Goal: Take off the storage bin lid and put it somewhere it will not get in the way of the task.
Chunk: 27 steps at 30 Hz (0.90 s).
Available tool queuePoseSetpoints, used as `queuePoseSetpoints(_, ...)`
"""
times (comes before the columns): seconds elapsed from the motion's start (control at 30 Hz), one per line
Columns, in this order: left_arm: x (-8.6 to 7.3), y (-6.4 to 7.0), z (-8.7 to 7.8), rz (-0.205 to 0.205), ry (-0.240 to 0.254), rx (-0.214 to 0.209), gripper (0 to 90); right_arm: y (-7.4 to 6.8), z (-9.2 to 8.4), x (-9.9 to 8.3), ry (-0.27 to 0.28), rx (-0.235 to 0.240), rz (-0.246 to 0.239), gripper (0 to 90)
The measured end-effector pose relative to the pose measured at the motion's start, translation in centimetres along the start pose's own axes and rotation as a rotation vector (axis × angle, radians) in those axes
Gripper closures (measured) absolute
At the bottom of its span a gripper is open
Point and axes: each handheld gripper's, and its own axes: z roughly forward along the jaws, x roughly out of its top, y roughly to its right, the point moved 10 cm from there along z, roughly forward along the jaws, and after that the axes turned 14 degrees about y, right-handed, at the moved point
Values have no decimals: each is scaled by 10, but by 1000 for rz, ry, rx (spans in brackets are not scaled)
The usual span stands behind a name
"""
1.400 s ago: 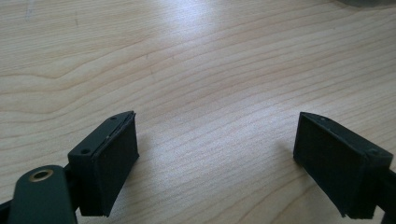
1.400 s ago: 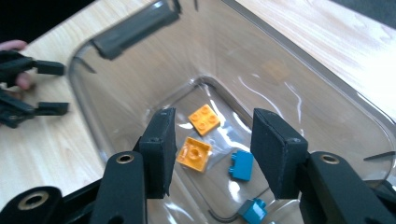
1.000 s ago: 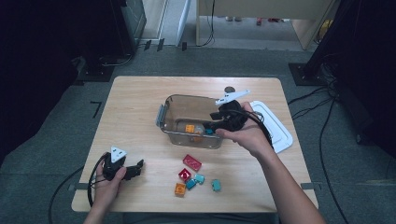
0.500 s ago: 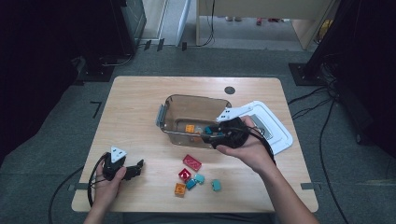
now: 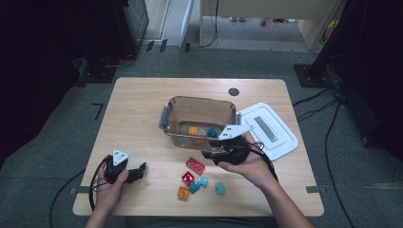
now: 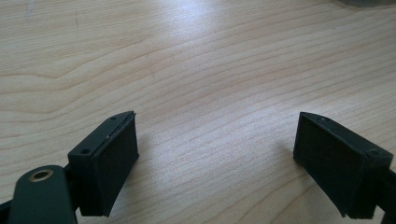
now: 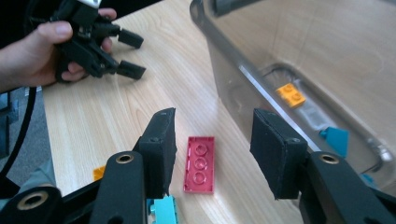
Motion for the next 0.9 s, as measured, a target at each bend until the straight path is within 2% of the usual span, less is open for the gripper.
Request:
queuePoseSetpoints(0.13, 0, 0, 0, -3, 1, 0, 137, -2, 9, -16, -21, 3, 16, 513)
queuePoseSetpoints(0.27, 0, 0, 0, -2, 1, 0, 137, -4, 17, -26, -38, 1, 18, 512)
queuePoseSetpoints(0.53, 0, 0, 0, 2, 0, -4, 137, -7, 33, -42, -63, -46, -52, 504)
queuePoseSetpoints(0.9, 0, 1, 1, 3, 1, -8, 136, -4, 51, -72, -109, -74, -41, 506)
